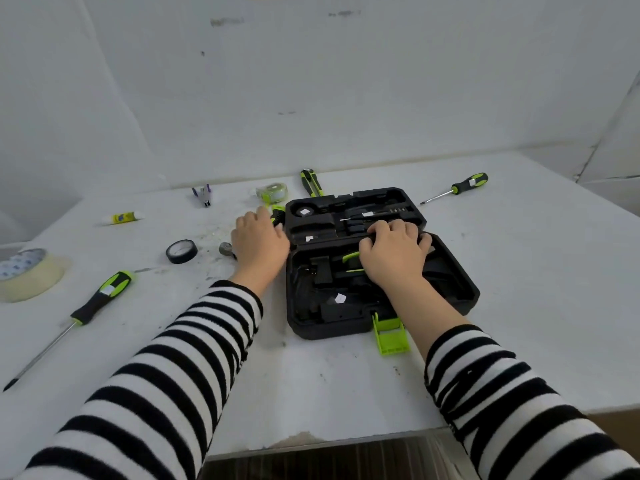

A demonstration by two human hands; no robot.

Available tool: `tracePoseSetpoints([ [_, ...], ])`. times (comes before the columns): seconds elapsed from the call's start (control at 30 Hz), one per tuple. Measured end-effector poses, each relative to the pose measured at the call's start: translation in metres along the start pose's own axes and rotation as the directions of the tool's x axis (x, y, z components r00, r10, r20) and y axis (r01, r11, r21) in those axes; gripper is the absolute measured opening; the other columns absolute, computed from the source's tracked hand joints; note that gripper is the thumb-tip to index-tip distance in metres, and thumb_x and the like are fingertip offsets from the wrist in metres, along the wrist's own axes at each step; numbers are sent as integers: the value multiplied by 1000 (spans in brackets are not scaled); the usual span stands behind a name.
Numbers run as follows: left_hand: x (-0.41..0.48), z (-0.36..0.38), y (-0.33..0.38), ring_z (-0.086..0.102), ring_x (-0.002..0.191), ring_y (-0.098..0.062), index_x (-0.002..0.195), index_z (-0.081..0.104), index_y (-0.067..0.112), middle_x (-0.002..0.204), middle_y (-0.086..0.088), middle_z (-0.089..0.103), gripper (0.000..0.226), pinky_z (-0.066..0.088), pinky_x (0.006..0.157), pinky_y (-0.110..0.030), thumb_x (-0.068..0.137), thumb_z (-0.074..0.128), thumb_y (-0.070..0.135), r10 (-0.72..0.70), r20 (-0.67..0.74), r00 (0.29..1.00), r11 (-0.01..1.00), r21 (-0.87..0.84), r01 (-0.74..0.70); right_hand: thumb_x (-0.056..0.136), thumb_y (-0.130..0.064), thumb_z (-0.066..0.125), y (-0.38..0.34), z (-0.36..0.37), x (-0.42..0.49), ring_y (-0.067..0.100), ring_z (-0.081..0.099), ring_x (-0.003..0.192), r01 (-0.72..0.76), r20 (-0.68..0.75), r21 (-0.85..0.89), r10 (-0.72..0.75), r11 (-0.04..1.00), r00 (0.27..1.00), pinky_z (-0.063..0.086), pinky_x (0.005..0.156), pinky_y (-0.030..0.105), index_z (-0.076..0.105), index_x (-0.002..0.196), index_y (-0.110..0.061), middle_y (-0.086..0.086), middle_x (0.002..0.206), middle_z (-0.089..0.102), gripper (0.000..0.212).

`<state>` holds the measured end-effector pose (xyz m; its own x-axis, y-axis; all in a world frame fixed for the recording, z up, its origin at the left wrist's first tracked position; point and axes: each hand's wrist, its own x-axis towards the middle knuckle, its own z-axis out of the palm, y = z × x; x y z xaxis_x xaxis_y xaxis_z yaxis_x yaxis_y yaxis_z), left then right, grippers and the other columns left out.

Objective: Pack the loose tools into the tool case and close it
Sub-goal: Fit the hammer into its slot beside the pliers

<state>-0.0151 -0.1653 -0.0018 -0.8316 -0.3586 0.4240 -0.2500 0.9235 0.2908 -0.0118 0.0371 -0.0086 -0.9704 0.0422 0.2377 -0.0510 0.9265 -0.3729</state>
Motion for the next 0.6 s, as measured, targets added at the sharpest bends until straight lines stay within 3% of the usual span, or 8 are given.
tracePoseSetpoints([
  [0.07, 8, 0, -11, 47, 118, -35, 119, 50, 5, 124, -16, 55, 39, 36, 95, -42, 89, 53, 30, -140, 161, 977, 990, 57, 132, 92, -34, 37, -1, 1, 0, 28, 33, 128, 3, -4, -9, -4, 1000, 1000, 17, 109, 49, 56, 122, -21, 6, 130, 49, 37],
  [0.13, 14, -1, -15, 48, 118, -33, 117, 54, 7, 123, -14, 56, 40, 34, 98, -41, 84, 55, 30, -198, 263, 944, 979, 108, 175, 92, -34, 38, -1, 2, 1, 27, 33, 128, 5, -12, -9, -6, 1000, 1000, 18, 108, 48, 56, 122, -21, 5, 129, 50, 37],
  [0.3, 23, -3, -21, 56, 103, -29, 96, 58, 18, 103, -7, 64, 24, 26, 96, -41, 83, 53, 38, -281, 363, 889, 960, 92, 265, 92, -35, 39, 0, 3, 1, 27, 34, 128, 6, -26, 1, -6, 1000, 1000, 18, 108, 49, 57, 121, -22, 5, 129, 50, 36],
  [0.43, 18, -8, -24, 57, 100, -26, 87, 55, 25, 93, -3, 64, 25, 24, 100, -42, 85, 57, 50, -240, 334, 911, 970, 104, 218, 92, -35, 39, 1, 5, 2, 26, 34, 128, 4, -24, 2, -4, 1000, 1000, 18, 108, 49, 58, 120, -22, 4, 128, 50, 36],
  [0.53, 10, -17, -21, 57, 93, -29, 100, 53, 19, 98, -7, 65, 24, 28, 91, -39, 91, 51, 41, -201, 176, 963, 979, 28, 200, 94, -35, 38, 1, 5, 4, 26, 36, 128, -18, -35, 49, 20, 999, 999, 19, 108, 49, 59, 119, -23, 4, 127, 53, 34],
  [0.6, 4, -24, -17, 56, 87, -29, 103, 53, 18, 96, -7, 66, 22, 26, 82, -37, 93, 49, 37, -141, 79, 987, 986, -82, 147, 98, -33, 33, 1, 1, 8, 26, 43, 123, -85, -88, 184, 102, 979, 991, 22, 105, 48, 61, 115, -22, 4, 121, 59, 36],
])
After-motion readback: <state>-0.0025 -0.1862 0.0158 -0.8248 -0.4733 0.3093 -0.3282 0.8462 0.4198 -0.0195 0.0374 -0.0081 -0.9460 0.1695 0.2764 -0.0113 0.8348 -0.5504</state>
